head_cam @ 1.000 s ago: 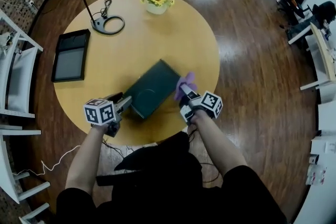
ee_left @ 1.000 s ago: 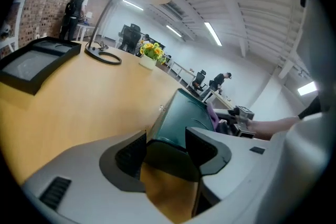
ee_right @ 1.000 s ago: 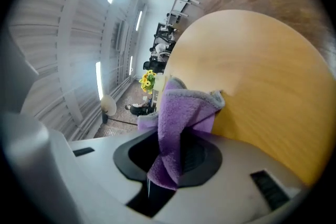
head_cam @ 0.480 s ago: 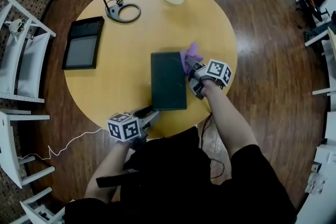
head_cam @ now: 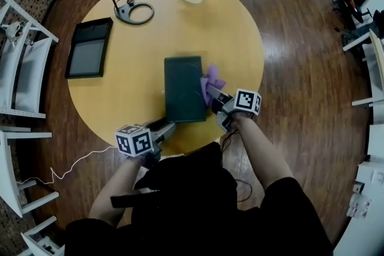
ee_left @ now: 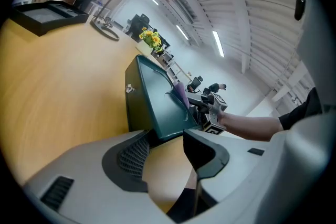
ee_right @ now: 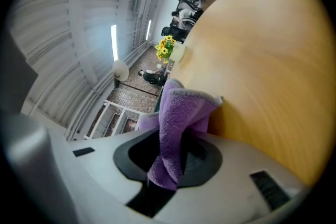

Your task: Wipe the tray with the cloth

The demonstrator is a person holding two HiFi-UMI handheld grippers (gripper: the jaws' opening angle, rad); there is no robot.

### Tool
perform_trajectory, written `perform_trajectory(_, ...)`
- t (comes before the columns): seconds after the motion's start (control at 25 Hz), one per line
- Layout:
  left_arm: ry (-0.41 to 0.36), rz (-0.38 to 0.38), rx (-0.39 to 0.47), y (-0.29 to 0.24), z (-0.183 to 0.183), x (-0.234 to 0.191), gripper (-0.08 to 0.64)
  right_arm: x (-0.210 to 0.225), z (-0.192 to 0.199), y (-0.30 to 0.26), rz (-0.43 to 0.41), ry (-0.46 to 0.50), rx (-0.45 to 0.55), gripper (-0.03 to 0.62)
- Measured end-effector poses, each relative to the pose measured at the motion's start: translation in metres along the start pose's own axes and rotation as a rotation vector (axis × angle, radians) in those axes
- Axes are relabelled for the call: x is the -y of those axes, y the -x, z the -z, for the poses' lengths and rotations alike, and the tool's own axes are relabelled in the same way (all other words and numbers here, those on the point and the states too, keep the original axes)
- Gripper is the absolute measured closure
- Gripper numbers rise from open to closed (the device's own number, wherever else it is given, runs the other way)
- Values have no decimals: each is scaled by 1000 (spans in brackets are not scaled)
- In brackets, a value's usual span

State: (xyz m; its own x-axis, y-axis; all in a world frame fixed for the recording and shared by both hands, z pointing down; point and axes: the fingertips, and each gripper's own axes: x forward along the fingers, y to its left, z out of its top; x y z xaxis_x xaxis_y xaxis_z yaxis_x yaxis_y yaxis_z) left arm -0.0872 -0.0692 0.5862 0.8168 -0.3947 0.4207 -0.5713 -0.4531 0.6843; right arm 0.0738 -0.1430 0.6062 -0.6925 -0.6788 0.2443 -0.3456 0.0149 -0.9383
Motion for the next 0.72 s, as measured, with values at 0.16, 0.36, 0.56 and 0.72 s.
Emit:
perform_trajectory(0.16, -8, 4, -12, -1, -2, -2, 367, 11, 29, 14, -17, -91, 9, 508)
perform_trajectory(0.36, 13, 7, 1, 0, -3, -5, 367, 4, 49, 28, -13, -76, 42, 509)
perform_trajectory(0.56, 21, 14, 27, 2, -4, -5, 367, -3, 72, 45, -37, -81, 56, 508)
perform_trajectory(0.72, 5, 13, 57, 2, -2, -3, 371, -2, 81, 55, -47, -104, 89, 508)
